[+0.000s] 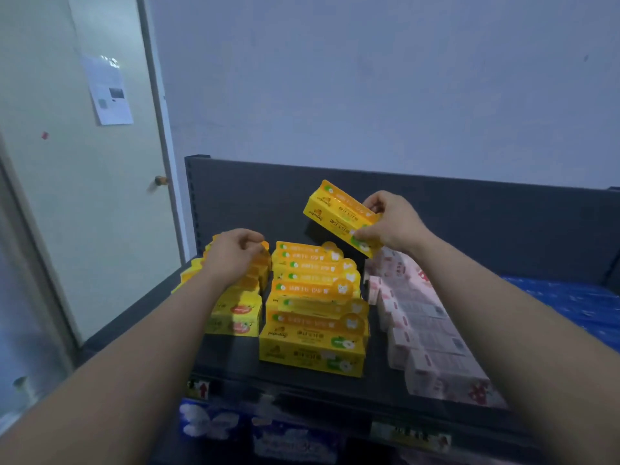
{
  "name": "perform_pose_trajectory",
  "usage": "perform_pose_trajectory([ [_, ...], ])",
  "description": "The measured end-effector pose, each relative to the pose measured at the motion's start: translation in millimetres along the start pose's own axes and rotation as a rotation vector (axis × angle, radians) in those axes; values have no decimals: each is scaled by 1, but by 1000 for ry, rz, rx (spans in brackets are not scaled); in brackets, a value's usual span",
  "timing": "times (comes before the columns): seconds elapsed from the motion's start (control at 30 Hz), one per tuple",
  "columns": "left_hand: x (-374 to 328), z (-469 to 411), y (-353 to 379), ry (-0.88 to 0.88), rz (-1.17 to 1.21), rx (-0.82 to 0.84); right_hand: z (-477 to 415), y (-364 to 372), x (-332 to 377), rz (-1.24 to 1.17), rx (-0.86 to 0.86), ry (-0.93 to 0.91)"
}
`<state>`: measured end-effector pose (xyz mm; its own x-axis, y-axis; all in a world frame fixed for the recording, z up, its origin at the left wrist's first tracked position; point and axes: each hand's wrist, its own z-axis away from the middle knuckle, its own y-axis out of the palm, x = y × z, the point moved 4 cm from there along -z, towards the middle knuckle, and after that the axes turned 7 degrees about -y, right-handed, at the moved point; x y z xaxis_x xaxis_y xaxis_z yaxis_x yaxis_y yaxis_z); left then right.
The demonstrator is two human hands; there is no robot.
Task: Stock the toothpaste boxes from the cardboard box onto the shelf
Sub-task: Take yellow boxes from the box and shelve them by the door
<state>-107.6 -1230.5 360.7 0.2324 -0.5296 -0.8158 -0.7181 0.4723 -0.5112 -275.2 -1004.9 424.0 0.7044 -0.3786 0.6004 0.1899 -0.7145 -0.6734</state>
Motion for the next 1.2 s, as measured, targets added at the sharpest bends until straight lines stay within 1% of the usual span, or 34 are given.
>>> perform_pose_trajectory([
  [0.13, 2, -21, 10, -23, 10, -9, -25, 20, -5, 54, 44, -59],
  [0.27, 11, -40, 16, -72, 102, -41, -43, 45, -15, 137, 90, -101],
  [0.4, 19, -53, 18, -72, 100, -63, -56, 62, -17, 256, 111, -166],
  [0.53, 22, -58, 22, -69, 111, -66, -62, 77, -17, 378, 181, -238],
  [0.63, 22, -58, 23, -60, 121, -73, -65, 84, -20, 410, 231, -241],
  [0.83, 23, -59, 25, -57, 113, -59, -74, 88, -27, 398, 319, -196],
  [0.9, 24, -59, 27, -43, 77, -43, -74, 88, -26, 430, 303, -212],
  [1.0, 24, -58, 35, -19, 5, 25, -73, 87, -19, 449, 210, -278],
  [1.13, 28, -58, 53, 18, -249, 175, -71, 83, -15, 400, 139, -312],
  [1.2, 28, -60, 58, 19, -381, 182, -70, 79, -18, 376, 128, -291],
])
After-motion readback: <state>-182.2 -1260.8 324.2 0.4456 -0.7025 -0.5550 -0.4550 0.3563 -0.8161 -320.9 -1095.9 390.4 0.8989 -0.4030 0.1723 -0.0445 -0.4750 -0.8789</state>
